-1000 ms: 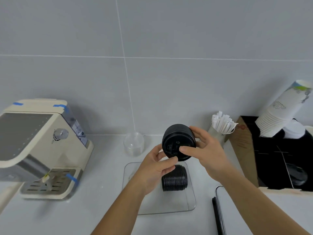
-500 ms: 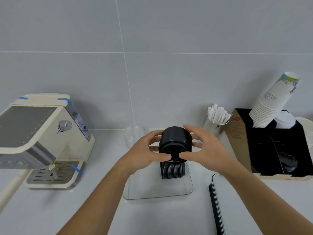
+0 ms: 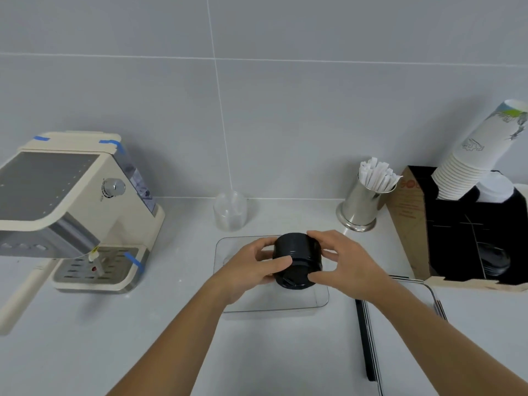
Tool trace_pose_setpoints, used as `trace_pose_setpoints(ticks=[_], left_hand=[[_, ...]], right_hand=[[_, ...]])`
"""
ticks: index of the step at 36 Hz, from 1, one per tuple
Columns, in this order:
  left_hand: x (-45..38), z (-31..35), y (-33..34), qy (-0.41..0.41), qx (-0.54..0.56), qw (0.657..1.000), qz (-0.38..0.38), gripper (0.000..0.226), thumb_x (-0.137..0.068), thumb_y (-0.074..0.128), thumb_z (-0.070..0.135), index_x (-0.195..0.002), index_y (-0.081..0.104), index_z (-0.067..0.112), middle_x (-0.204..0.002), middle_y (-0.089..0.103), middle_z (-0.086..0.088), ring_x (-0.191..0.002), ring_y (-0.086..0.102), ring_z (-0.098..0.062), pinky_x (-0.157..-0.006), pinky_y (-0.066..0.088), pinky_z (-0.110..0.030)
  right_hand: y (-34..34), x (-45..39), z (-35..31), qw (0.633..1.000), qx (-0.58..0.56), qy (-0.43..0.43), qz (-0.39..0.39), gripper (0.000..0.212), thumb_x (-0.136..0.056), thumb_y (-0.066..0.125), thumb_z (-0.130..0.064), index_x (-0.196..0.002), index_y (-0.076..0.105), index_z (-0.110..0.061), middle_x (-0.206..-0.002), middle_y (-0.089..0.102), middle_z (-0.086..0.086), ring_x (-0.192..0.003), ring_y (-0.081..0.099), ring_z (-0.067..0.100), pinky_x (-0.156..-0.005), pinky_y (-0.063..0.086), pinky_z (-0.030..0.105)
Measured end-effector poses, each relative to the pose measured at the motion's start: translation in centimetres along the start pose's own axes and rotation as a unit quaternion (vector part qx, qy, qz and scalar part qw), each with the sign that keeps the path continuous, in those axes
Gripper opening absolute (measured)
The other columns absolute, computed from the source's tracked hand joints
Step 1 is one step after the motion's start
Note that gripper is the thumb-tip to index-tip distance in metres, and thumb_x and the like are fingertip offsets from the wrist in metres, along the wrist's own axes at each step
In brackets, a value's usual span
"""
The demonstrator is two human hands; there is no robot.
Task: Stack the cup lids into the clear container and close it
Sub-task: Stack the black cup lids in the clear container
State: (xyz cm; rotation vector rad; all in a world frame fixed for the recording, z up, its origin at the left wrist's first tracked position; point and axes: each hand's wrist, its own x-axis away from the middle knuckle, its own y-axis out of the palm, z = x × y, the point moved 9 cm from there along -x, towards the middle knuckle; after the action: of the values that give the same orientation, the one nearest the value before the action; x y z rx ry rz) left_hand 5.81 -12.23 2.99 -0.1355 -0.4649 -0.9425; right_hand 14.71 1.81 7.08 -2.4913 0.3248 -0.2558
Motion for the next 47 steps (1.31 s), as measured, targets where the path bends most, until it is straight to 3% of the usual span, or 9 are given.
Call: trace_pose_setpoints(ticks=[3,10,15,19,26,29,35,42,47], left_hand=[[-0.3,-1.4,0.0,-0.021,0.044,0.998,0.032,0.040,-0.089,0.069,0.028,-0.127,0.060,0.018,-0.114,0.073,-0.010,-0.101,0.072,-0.025,-0.090,0.058,-0.035],[-1.0,-3.7,0.1,-0.049,0.048,0.996,0.064,0.031,-0.091,0.066,0.022,-0.120,0.062,0.014,-0.110,0.075,-0.009,-0.101,0.071,-0.026,-0.089,0.059,-0.038],[-1.3,-5.1,0.7,-0.064,0.042,0.996,0.053,0.034,-0.092,0.065,0.019,-0.125,0.060,0.014,-0.111,0.074,-0.004,-0.099,0.070,-0.020,-0.094,0.056,-0.039],[-1.6,-5.9,0.9,-0.078,0.027,0.995,0.060,0.038,-0.092,0.064,0.022,-0.129,0.058,0.018,-0.116,0.072,0.001,-0.107,0.069,-0.018,-0.097,0.054,-0.035],[-2.3,-6.6,1.3,-0.089,0.023,0.994,0.063,0.022,-0.094,0.059,0.019,-0.114,0.069,0.016,-0.115,0.073,-0.007,-0.110,0.068,-0.023,-0.098,0.054,-0.037],[-2.7,-6.9,1.2,-0.093,0.009,0.993,0.074,0.017,-0.094,0.058,0.017,-0.106,0.070,0.017,-0.113,0.073,-0.010,-0.111,0.067,-0.026,-0.100,0.052,-0.041],[-3.2,-7.6,1.0,-0.098,0.000,0.992,0.085,0.018,-0.093,0.058,0.012,-0.106,0.070,0.013,-0.112,0.073,-0.013,-0.109,0.067,-0.028,-0.100,0.052,-0.042],[-3.6,-8.4,0.9,-0.112,-0.012,0.989,0.092,0.023,-0.092,0.060,0.012,-0.113,0.070,0.008,-0.110,0.073,-0.012,-0.106,0.068,-0.028,-0.099,0.053,-0.042],[-3.9,-8.6,1.0,-0.114,-0.029,0.989,0.087,0.025,-0.091,0.062,0.013,-0.115,0.070,0.008,-0.110,0.073,-0.008,-0.105,0.068,-0.022,-0.100,0.052,-0.038]], right_hand=[[0.9,0.3,0.9,1.000,0.000,0.001,-0.003,0.076,-0.068,0.082,-0.007,-0.126,0.047,-0.042,-0.118,0.054,-0.012,-0.115,0.054,0.001,-0.092,0.038,0.001],[2.6,0.8,3.4,0.999,0.002,0.027,-0.017,0.076,-0.067,0.082,-0.009,-0.135,0.051,-0.023,-0.124,0.055,-0.005,-0.117,0.052,-0.004,-0.097,0.037,0.004],[3.2,1.3,4.8,0.997,0.051,0.053,-0.028,0.078,-0.071,0.080,-0.020,-0.141,0.046,-0.026,-0.130,0.054,-0.009,-0.118,0.054,0.009,-0.106,0.041,0.023],[3.4,1.8,5.6,0.994,0.084,0.071,-0.028,0.078,-0.075,0.079,-0.021,-0.143,0.042,-0.028,-0.134,0.052,-0.013,-0.120,0.048,0.003,-0.100,0.032,0.014],[3.8,2.2,5.8,0.990,0.127,0.064,-0.024,0.076,-0.080,0.074,-0.019,-0.147,0.039,-0.029,-0.141,0.054,-0.008,-0.125,0.051,0.010,-0.100,0.035,0.017],[4.0,2.2,5.9,0.987,0.143,0.064,-0.026,0.075,-0.082,0.072,-0.021,-0.147,0.037,-0.031,-0.141,0.053,-0.009,-0.125,0.051,0.012,-0.103,0.041,0.025],[4.6,1.9,5.8,0.980,0.181,0.062,-0.048,0.074,-0.086,0.069,-0.025,-0.150,0.033,-0.023,-0.150,0.046,-0.006,-0.131,0.048,0.015,-0.107,0.038,0.027],[5.7,1.6,5.6,0.969,0.219,0.078,-0.088,0.072,-0.093,0.058,-0.029,-0.154,0.021,-0.019,-0.162,0.023,-0.003,-0.143,0.033,0.016,-0.113,0.028,0.025],[6.5,1.8,6.1,0.970,0.207,0.087,-0.091,0.067,-0.095,0.055,-0.032,-0.154,0.024,-0.019,-0.164,0.014,-0.005,-0.147,0.024,0.011,-0.114,0.020,0.020]])
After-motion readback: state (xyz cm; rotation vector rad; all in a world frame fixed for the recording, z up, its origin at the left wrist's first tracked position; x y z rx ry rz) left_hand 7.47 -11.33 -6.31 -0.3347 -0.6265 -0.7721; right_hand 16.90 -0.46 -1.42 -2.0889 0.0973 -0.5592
